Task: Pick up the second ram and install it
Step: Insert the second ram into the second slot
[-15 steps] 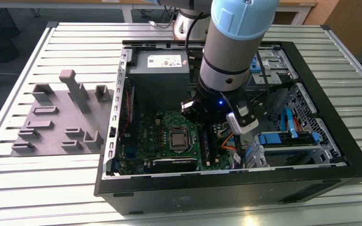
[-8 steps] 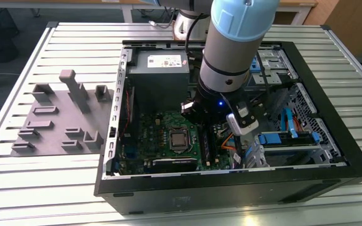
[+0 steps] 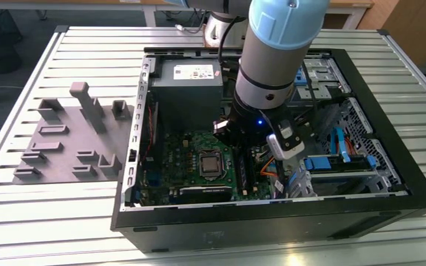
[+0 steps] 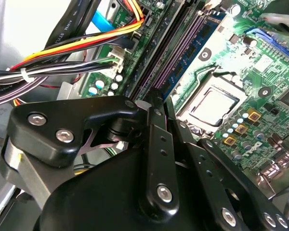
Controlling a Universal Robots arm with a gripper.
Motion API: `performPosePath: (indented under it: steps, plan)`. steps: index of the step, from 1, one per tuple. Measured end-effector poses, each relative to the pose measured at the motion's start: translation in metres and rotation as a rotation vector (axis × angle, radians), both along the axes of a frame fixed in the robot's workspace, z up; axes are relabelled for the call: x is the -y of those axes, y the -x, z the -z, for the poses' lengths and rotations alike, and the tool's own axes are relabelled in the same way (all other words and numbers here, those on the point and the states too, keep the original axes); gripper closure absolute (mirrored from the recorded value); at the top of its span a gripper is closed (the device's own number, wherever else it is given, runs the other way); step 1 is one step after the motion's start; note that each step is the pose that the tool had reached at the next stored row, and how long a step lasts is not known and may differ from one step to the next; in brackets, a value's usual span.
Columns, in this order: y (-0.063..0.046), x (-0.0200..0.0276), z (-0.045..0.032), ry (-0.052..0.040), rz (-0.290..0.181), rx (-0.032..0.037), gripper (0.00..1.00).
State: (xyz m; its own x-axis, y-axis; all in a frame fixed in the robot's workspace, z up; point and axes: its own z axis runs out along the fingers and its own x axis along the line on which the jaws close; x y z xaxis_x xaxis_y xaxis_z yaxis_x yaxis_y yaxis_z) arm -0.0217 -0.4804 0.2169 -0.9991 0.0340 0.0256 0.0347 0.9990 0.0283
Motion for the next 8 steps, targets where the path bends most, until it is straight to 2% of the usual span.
performPosePath:
  steps: [8]
  plan:
    - [-0.0001,-0.0012,0.0031,0.0,0.0,0.0,0.86]
